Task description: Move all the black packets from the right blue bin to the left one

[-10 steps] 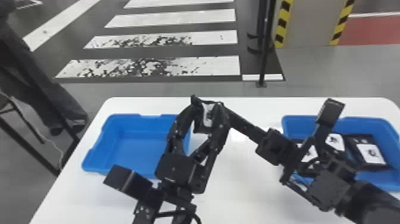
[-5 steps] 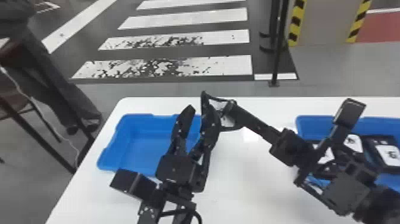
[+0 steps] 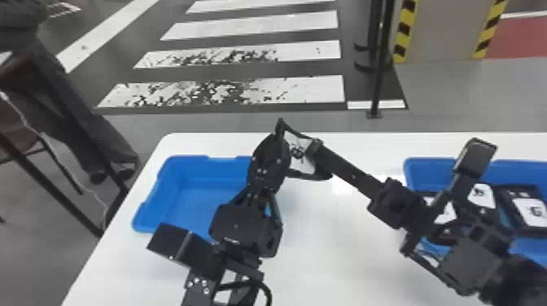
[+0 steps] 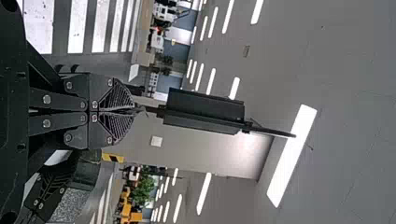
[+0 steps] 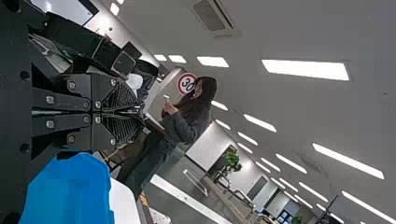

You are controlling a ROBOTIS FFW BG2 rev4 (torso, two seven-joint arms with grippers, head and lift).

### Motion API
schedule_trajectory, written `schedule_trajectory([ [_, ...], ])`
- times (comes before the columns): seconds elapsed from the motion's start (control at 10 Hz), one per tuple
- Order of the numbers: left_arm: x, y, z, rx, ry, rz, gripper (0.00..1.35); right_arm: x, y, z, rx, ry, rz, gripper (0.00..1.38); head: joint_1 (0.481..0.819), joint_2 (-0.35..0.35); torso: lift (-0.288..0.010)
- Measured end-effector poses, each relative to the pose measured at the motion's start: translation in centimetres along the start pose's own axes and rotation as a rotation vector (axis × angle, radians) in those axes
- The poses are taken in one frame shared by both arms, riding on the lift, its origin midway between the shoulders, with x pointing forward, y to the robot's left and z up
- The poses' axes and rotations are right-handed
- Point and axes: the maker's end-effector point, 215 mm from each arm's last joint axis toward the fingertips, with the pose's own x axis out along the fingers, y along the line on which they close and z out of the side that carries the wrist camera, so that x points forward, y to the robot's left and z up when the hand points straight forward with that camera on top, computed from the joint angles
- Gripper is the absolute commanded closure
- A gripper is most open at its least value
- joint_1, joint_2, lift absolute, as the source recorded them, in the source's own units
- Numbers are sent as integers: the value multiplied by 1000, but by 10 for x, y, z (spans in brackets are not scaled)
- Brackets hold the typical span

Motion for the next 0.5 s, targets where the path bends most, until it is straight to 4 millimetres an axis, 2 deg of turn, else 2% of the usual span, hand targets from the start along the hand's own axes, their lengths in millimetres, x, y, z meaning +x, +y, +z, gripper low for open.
schedule_trajectory([
  [0.1, 1, 0, 4, 17, -8, -4, 1219, 0, -2, 1, 3, -4, -3, 1004, 695, 184, -140],
  [0.2, 1, 0, 8, 31, -19, -7, 1219, -1, -7, 2, 14, -19, -9, 602, 695, 180, -140],
  [0.3, 2, 6, 11, 50, -27, 3, 1219, -1, -10, 4, 28, -34, -12, 70, 695, 185, -140],
  [0.4, 3, 19, 16, 80, -36, 25, 1219, -2, -11, 6, 23, -43, -12, -2, 695, 192, -140],
  [0.5, 3, 31, 20, 119, -46, 46, 1219, -2, -10, 9, 14, -53, -9, 119, 691, 207, -140],
])
